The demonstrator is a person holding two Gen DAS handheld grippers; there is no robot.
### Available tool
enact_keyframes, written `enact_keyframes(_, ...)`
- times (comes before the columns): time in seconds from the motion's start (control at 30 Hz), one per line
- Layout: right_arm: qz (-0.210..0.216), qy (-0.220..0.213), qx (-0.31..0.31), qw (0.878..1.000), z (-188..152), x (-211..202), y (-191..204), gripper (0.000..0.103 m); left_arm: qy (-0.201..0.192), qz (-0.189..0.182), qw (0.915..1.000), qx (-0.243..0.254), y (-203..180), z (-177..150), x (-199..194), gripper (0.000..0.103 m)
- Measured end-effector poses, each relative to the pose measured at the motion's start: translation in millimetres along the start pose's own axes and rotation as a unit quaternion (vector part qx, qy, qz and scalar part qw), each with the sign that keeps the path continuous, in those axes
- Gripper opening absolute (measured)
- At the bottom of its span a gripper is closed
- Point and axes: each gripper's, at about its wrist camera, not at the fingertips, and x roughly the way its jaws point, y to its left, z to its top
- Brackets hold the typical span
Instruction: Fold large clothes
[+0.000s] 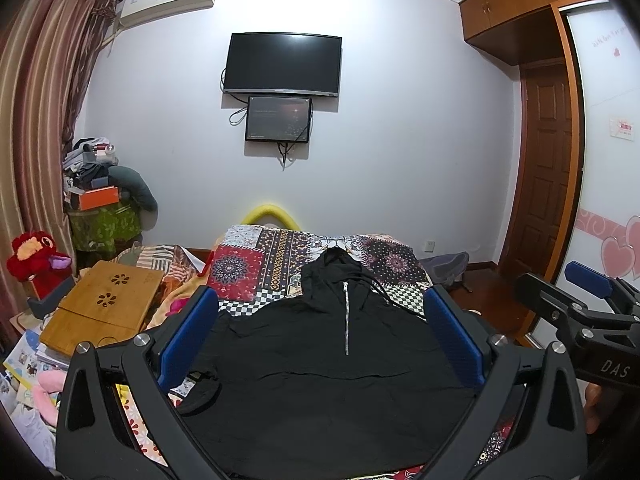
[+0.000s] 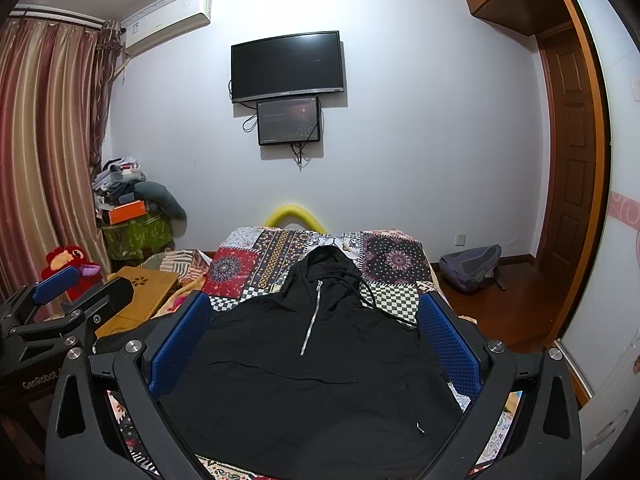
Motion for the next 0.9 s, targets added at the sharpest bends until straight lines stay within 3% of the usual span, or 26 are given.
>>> enact_keyframes(0.9, -0.002, 0.007, 0.0, 1.0, -4.8, 4.1, 3.0, 0.103, 0.009, 0.0, 0.9999, -0.006, 11.2, -2.8, 5.2, 0.103)
